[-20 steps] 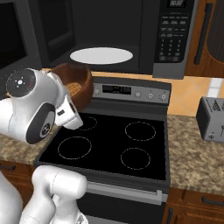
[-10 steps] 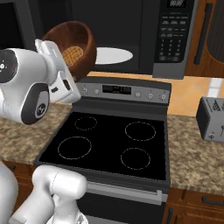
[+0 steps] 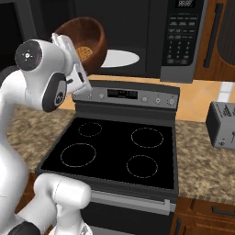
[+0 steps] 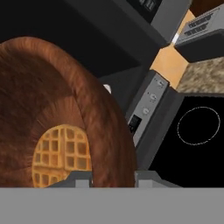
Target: Open the microwave, place the bowl with waffle inside the microwave, then close the microwave door and turn it on.
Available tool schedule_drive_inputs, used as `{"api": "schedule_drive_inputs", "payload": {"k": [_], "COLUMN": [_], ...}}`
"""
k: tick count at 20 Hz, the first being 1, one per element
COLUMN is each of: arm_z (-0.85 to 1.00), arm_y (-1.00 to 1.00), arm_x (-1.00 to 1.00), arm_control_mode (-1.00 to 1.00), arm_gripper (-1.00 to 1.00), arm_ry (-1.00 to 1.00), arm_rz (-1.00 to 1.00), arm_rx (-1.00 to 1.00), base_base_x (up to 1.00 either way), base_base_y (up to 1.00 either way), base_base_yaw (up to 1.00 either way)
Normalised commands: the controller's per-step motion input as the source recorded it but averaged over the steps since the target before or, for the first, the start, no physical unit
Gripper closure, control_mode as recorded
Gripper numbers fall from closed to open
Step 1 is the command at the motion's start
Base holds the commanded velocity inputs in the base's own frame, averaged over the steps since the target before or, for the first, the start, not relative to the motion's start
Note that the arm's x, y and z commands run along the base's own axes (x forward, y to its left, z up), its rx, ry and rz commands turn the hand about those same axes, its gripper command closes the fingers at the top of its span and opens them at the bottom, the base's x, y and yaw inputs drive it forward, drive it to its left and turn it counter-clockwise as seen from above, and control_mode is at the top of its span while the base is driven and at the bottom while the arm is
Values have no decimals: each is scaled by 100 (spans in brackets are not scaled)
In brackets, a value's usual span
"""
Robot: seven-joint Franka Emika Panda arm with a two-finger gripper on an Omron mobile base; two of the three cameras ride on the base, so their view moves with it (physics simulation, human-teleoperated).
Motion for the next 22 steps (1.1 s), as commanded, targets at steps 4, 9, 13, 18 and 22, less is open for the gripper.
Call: {"api": "schedule_drive_inputs", "payload": {"k": [4, 9, 13, 18, 22], "arm_z": [0, 2, 25, 14, 0], "arm_y": [7, 11, -1, -10, -8], "arm_x": [58, 75, 55, 67, 88], "arm_control_mode": [-100, -100, -100, -100, -100], "arm_gripper": [100, 100, 100, 100, 100], "arm_ry": [12, 14, 4, 0, 5], "arm_rz": [0, 0, 0, 0, 0], "arm_rx": [0, 0, 3, 9, 2], "base_base_x": [0, 0, 0, 0, 0], "base_base_y": [0, 0, 0, 0, 0], "base_base_yaw": [0, 0, 0, 0, 0]}}
